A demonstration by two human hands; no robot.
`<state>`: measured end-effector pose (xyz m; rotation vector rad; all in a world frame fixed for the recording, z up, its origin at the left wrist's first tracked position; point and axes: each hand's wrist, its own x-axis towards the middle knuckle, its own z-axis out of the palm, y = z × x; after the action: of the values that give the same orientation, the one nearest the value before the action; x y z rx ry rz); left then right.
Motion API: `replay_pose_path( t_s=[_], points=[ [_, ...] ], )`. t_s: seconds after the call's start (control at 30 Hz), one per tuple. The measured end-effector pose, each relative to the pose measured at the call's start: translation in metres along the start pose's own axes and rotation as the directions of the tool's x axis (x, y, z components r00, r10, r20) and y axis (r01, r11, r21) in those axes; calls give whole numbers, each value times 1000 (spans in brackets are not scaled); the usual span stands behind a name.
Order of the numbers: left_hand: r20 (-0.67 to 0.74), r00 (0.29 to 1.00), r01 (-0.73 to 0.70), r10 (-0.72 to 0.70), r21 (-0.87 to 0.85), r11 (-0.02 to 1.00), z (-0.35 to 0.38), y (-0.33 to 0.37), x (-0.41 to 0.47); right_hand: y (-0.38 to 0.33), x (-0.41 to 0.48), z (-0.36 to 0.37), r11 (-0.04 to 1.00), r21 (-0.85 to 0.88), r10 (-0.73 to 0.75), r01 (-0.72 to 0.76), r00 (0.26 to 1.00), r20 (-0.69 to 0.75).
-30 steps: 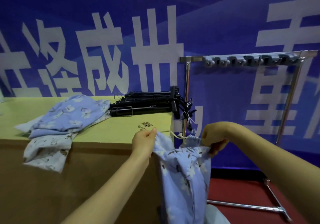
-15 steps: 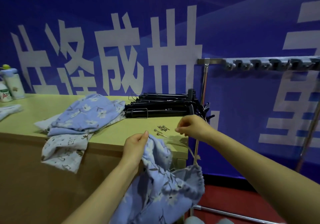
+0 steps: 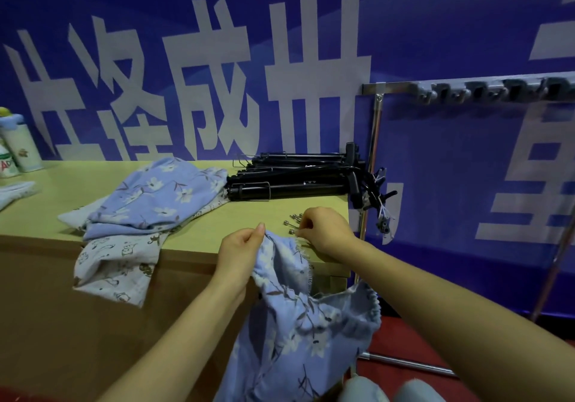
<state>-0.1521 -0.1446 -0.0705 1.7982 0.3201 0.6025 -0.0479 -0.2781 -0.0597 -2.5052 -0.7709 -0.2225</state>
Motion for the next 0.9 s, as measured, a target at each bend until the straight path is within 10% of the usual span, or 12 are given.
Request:
replay_pose_path(
  t_s=[0.1, 0.3, 0.5, 0.7, 0.9],
  points=[
    [10, 1000, 5, -5, -7, 1000, 1, 0, -1, 0, -1, 3, 999, -41, -25, 26, 999, 20],
    [14, 1000, -6, 6, -16, 1000, 7, 7, -4, -5, -25, -21, 779, 611, -110, 142, 990, -90],
    [11, 999, -46, 48, -122, 991, 14, 26, -13, -8, -61, -29, 523, 852, -232, -16, 959, 161],
    [32, 992, -121, 121, -22, 992, 11, 40, -18, -10, -74, -16, 852, 523, -172, 21, 955, 241],
    [14, 992, -123, 123, -3, 992, -10, 29, -20, -26, -75, -13, 897, 427, -229, 113, 945, 232]
  ],
)
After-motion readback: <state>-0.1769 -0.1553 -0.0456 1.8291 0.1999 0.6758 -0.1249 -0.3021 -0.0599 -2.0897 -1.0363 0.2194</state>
